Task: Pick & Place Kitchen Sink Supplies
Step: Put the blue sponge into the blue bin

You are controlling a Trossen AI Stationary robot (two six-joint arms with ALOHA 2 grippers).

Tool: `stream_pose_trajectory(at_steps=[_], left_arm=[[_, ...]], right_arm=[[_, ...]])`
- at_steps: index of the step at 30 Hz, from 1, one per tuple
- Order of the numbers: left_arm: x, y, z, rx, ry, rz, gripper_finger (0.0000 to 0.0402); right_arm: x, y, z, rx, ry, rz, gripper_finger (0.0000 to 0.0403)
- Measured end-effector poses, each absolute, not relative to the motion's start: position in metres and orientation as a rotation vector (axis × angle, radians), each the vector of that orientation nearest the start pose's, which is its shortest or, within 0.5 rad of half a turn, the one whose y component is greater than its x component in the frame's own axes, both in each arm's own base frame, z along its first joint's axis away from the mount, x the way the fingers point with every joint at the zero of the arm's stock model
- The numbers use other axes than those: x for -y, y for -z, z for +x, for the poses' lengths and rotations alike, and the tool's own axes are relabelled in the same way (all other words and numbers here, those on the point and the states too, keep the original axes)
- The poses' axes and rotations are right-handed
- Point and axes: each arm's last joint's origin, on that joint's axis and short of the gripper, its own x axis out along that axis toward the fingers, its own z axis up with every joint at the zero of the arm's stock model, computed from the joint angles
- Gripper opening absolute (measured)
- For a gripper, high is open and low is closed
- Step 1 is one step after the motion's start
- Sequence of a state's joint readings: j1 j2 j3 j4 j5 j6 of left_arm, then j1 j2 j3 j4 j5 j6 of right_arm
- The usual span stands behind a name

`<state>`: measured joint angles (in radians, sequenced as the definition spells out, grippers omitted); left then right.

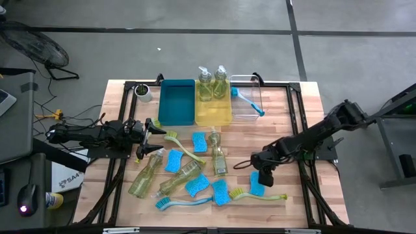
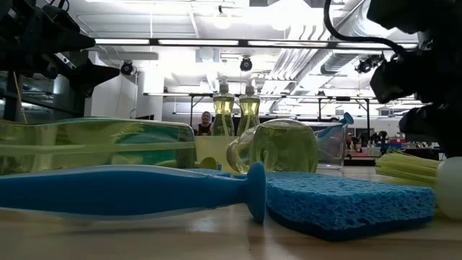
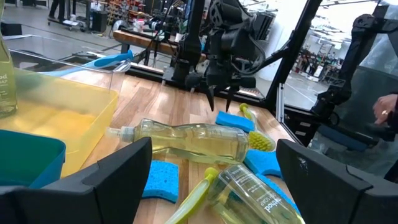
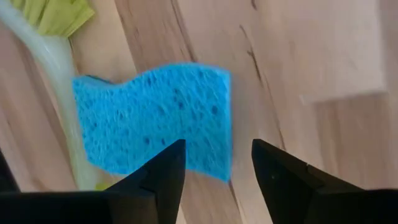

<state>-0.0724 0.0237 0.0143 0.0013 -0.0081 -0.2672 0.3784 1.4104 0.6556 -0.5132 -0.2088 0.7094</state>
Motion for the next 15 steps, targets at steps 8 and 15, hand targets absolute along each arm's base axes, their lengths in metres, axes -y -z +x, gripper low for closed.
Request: stream_pose_trajectory(at_steps=[8, 15], left_arm=[[0.007, -0.167, 0.098, -0.017, 0.063, -0.267, 0.0340], [0.007, -0.167, 0.098, -0.017, 0.063, -0.267, 0.0340]], right_arm=[[-0.096, -0.134, 0.217, -1.392, -0.043, 0.478, 0.0167], [-0.095, -0.129, 0.218, -1.407, 0.000, 0.483, 0.0131]])
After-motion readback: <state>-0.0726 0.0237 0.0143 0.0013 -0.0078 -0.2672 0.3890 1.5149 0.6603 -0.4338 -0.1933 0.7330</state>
